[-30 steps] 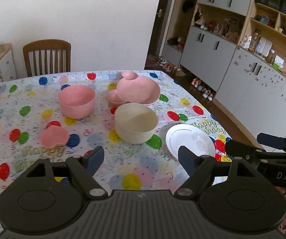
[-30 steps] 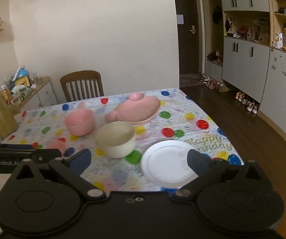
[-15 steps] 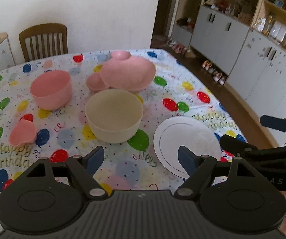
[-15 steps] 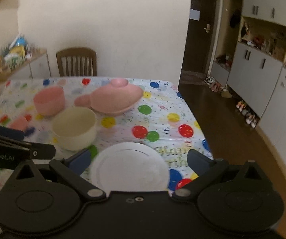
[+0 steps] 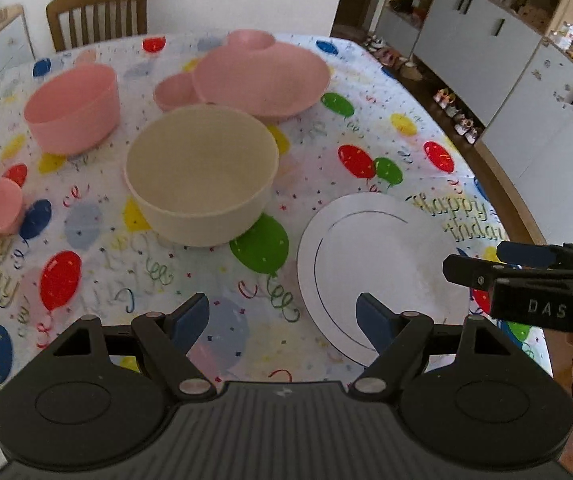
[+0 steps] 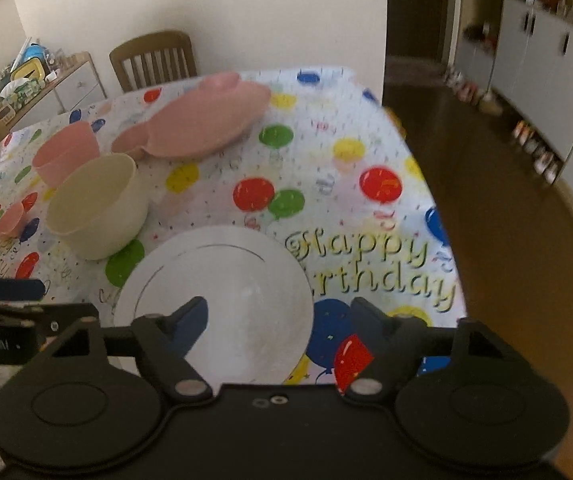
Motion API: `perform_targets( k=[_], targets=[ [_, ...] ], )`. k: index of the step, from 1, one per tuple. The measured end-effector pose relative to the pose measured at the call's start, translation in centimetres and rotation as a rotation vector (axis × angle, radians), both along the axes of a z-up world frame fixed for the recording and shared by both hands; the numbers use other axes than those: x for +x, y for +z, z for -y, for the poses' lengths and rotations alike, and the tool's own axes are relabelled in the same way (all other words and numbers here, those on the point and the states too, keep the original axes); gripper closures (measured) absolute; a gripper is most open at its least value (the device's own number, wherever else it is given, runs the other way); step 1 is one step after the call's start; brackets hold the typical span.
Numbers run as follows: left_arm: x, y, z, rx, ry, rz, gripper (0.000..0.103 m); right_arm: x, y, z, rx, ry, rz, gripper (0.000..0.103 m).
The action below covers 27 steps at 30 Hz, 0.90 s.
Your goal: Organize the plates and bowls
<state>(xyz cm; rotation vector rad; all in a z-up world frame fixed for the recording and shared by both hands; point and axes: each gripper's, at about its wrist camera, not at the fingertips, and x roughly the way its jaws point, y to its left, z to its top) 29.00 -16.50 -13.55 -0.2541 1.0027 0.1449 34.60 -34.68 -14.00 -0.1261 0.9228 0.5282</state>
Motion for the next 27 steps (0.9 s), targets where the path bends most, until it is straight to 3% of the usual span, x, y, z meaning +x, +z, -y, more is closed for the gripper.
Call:
perform_targets(
  k=[8, 14, 16, 18, 20, 21, 27],
  targets=[
    [1.9, -1.9, 0.6, -0.034, 0.009, -0.041, 0.038, 3.1, -1.9, 0.8, 0.049, 0.018, -0.133, 0.047],
    [2.7, -2.7, 0.3, -0.100, 0.022, -0.058, 0.041, 4.6, -2.8, 1.3, 0.085, 0.013, -0.194, 0.061],
    [2.9, -3.1, 0.0, -0.124, 0.038, -0.067, 0.042, 4.8, -2.9, 1.4, 0.097, 0.018, -0.210, 0.061],
    [2.9, -3.1, -0.3, -0.148, 0.047, -0.058, 0.046, 4.9, -2.9, 1.3, 0.103, 0.025, -0.213, 0.062],
    [3.0, -3.2, -0.6, -0.178, 0.057, -0.053, 0.064, 5.2, -2.8, 1.3, 0.112, 0.032, -0.219, 0.071],
    [3.0, -3.3, -0.9, -0.199, 0.062, -0.054, 0.068, 5.3, -2.9, 1.3, 0.119, 0.032, -0.227, 0.073],
    [2.6, -3.7, -1.3, -0.269, 0.076, -0.050, 0.077, 5.6, -3.1, 1.9, 0.139, 0.025, -0.250, 0.081]
  ],
)
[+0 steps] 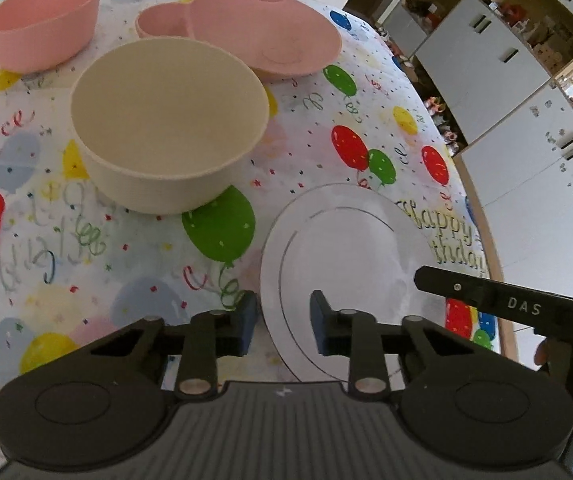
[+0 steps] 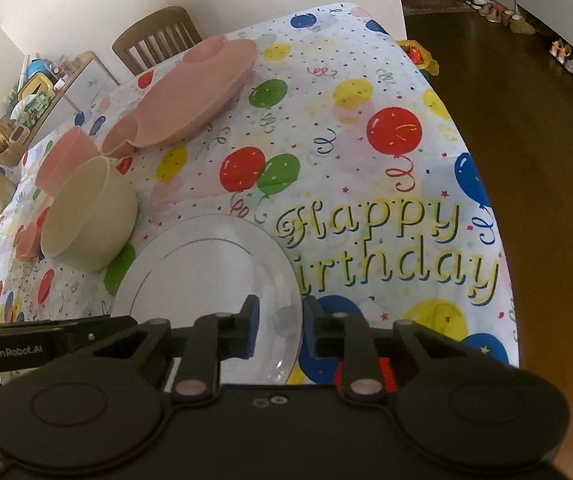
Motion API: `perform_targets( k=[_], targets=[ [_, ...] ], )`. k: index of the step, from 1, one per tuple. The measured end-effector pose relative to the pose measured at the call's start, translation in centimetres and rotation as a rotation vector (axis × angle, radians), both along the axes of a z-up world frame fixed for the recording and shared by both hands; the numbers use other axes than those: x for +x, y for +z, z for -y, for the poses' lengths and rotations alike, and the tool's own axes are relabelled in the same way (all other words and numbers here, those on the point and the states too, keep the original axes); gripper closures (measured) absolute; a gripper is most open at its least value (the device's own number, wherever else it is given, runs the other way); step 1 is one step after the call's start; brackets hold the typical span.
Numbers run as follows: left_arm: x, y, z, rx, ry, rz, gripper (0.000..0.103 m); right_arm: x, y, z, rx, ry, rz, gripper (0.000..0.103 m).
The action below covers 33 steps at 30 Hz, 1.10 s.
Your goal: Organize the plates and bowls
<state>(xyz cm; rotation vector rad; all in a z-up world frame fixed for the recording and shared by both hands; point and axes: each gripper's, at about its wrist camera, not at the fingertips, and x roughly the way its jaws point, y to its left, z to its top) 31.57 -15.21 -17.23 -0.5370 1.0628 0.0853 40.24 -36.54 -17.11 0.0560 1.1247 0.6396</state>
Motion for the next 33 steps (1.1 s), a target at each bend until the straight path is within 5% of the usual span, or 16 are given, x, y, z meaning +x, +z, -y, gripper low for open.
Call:
perform_targets(
  k=[7, 15, 33],
  targets=[
    [-0.1, -0.3, -0.8, -0.026, 0.019, 0.005, 0.087, 0.1, -0.3, 0.8, 0.020, -0.028, -0.013, 0.093],
    [-1.4, -0.2, -1.5, -0.037, 0.015, 0.011, 0.087, -1.5, 0.1, 1.0, 0.041, -0.039, -0.015, 0.094],
    [-10.9, 2.9, -6.5, -0.058, 0.018, 0.062, 0.087, -10.2, 3.6, -3.2, 0.080, -0.045, 0.016, 0.096]
  ],
)
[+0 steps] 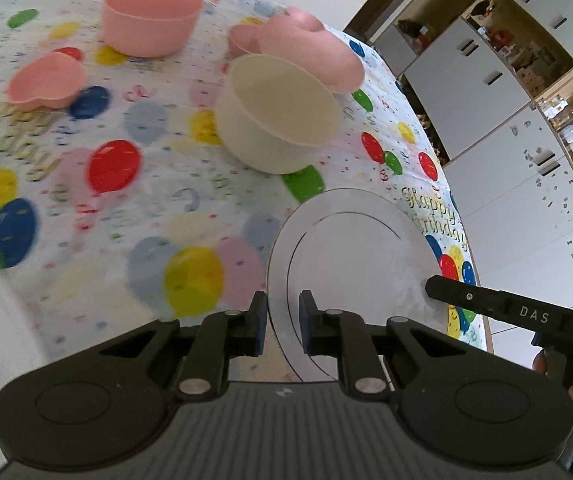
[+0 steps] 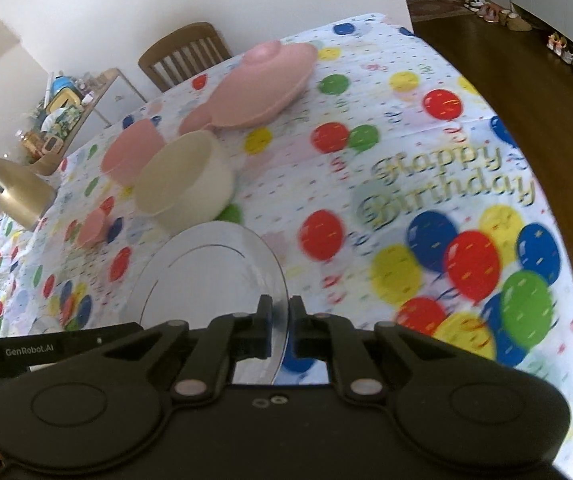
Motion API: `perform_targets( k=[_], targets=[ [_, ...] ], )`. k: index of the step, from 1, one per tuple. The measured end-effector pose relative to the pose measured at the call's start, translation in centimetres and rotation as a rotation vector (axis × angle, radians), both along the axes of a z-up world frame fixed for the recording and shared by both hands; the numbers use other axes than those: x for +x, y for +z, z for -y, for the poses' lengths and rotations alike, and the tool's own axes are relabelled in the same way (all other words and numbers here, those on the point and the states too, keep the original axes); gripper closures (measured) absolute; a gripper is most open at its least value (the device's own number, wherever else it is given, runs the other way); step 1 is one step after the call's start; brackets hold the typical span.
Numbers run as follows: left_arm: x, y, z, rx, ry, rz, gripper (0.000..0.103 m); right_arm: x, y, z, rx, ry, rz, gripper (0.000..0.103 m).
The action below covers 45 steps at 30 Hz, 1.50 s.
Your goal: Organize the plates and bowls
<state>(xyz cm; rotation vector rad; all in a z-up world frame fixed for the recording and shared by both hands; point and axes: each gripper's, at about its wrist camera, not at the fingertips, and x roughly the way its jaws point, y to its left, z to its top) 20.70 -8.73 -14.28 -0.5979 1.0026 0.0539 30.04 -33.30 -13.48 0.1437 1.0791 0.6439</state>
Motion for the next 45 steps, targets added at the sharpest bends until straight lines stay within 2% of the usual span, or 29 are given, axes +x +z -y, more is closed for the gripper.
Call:
perform_targets(
  k=[21, 30, 45],
  targets=[
    [-11.7, 2.6, -10.2, 0.018, 0.069, 0.025, 0.087, -10.7, 2.0, -10.4, 0.016, 0.043, 0.022, 0.096],
    [-15.7, 2.1, -14.5, 0.027, 0.101, 0.006, 0.087, -14.1, 1.6, -15.0, 0.015, 0.076, 0.011, 0.096],
    [-19.2, 0.1, -19.5, 0.048, 0.124, -0.053, 0.087, -17.9, -0.3, -21.0, -0.027, 0.130, -0.015, 0.096]
  ],
)
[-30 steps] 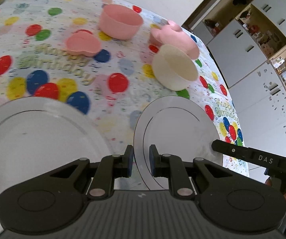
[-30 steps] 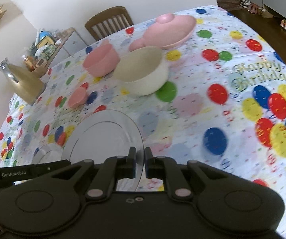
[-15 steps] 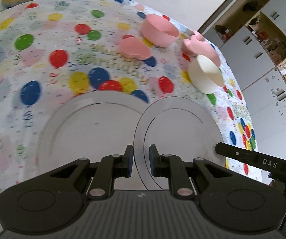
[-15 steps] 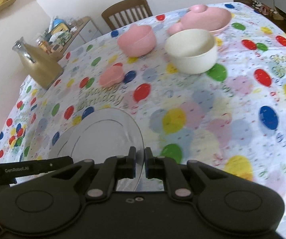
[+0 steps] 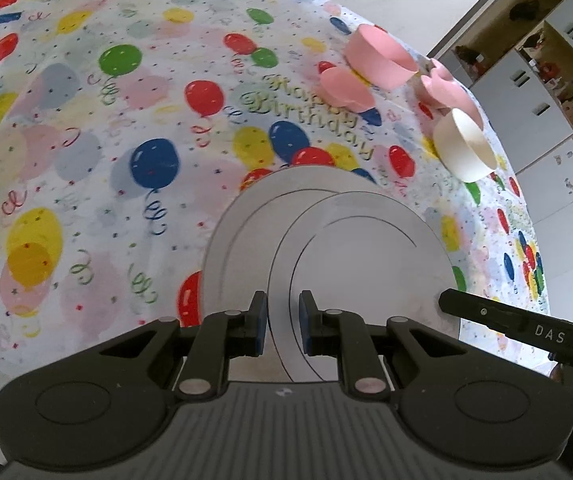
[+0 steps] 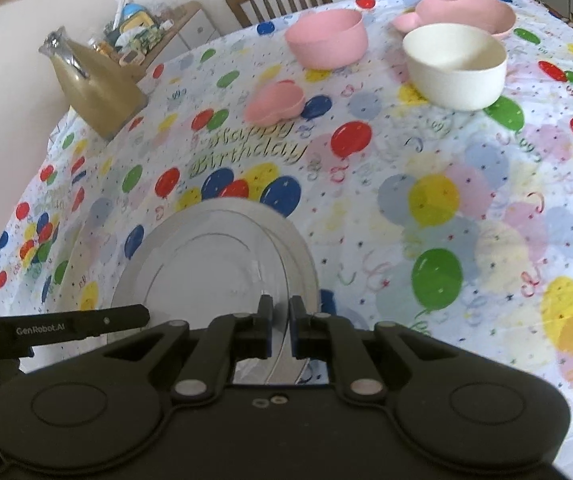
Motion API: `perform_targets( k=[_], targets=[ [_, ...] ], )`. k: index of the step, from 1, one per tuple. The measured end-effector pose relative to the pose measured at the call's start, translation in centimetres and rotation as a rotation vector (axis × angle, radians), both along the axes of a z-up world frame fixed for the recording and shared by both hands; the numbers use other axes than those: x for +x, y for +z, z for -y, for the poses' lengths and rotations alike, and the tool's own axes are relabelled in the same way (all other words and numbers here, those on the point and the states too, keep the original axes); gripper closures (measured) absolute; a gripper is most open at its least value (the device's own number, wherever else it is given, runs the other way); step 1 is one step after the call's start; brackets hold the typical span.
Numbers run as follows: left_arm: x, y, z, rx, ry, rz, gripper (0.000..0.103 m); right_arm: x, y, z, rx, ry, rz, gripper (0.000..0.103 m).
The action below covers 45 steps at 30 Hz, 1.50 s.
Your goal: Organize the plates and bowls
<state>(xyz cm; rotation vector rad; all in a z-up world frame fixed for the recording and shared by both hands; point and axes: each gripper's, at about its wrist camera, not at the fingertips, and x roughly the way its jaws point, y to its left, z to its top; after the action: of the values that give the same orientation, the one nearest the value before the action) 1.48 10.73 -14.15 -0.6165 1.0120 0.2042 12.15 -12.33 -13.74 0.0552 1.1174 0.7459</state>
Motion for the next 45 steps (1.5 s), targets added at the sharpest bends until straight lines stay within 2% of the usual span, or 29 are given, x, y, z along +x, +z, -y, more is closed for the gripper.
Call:
perform_targets(
  k=[25, 42, 45],
  targets=[
    [0.4, -1.0, -0.9, -0.017, -0.011, -0.034, 0.087, 0.3, -2.1, -1.2, -0.018, -0.036, -0.053, 0.095],
    [0.2, -0.1, -1.9, -0.017, -0.021, -0.058, 0.087, 0.2, -1.9, -1.8, -0.044, -0.012, -0.015, 0.096],
    [0.0, 0.2, -1.8, 0.002, -0.028, -0.053, 0.087, -0.1, -1.4, -1.9, -0.043, -0.002, 0.004, 0.091]
  ],
)
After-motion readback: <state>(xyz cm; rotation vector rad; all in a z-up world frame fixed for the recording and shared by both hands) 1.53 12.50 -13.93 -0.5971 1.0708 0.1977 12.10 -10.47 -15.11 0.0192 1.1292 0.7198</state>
